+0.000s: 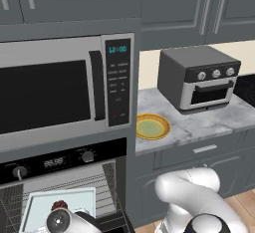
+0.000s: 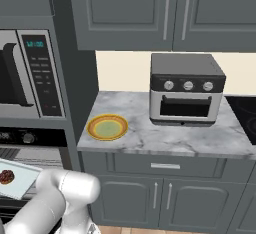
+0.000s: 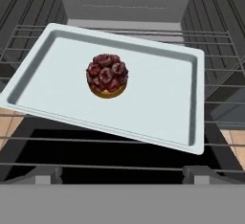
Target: Take the baked cake out of the oven and place it on the plate for cooling. Then close the oven door.
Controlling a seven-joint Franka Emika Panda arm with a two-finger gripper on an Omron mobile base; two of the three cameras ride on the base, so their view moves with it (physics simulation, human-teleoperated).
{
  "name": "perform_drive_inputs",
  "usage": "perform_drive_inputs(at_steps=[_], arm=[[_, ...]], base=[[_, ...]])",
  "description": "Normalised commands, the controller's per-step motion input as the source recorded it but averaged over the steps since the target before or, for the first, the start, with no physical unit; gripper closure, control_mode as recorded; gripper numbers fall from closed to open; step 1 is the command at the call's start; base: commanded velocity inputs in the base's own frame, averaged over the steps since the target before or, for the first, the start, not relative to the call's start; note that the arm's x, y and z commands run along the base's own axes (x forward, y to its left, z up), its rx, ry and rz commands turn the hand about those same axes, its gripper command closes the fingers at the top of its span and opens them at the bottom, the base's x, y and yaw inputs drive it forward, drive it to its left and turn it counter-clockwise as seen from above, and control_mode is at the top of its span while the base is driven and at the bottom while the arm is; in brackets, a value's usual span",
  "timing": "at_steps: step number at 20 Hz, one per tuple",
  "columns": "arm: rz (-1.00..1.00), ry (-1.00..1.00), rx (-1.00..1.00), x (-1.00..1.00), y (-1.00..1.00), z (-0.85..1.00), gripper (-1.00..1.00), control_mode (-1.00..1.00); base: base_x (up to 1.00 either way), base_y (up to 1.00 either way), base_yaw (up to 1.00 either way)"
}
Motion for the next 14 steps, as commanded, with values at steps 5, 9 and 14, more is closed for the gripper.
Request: perform_drive_inputs(at_steps=[5,9,14], arm=[[0.0,0.0,0.0,0.2,0.1,-0.14,-1.0,-1.0],[0.0,0.0,0.0,0.18,0.07,-0.1,-1.0,-1.0],[0.0,0.0,0.0,0.17,0.08,-0.11,-1.0,-1.0]], base=[[0.0,0.0,0.0],[0.0,0.0,0.0],[0.0,0.0,0.0]])
